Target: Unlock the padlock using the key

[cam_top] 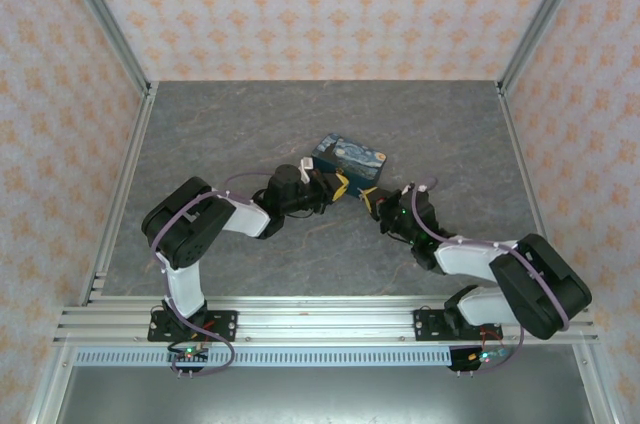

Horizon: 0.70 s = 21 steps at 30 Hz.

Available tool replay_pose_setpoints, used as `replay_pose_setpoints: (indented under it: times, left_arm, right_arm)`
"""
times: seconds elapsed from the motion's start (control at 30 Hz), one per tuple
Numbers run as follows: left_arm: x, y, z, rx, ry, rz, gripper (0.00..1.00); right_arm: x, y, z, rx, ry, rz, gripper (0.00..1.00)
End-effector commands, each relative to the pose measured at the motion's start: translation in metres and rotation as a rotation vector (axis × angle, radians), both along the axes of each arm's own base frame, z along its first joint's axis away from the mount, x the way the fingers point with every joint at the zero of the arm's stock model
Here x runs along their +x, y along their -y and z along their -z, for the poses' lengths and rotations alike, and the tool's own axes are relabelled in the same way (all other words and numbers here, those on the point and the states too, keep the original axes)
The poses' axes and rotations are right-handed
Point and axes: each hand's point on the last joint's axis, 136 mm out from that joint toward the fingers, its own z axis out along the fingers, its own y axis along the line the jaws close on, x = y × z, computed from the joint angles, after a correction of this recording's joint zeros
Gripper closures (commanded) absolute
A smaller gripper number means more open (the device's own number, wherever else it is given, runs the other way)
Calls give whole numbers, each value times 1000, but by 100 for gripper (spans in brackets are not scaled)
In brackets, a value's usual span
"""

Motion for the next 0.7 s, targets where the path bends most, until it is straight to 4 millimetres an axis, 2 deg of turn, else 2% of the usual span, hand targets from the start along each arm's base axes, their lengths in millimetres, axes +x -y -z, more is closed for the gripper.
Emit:
replay_pose_setpoints:
  times: [0.0, 0.67]
  left_arm:
    - [2, 2, -33, -63, 86, -11, 100]
    - [2, 7, -36, -70, 94, -3, 100]
  right_arm:
    - [11, -6, -17, 43, 39, 23, 100]
    - [19, -18, -14, 52, 33, 15, 100]
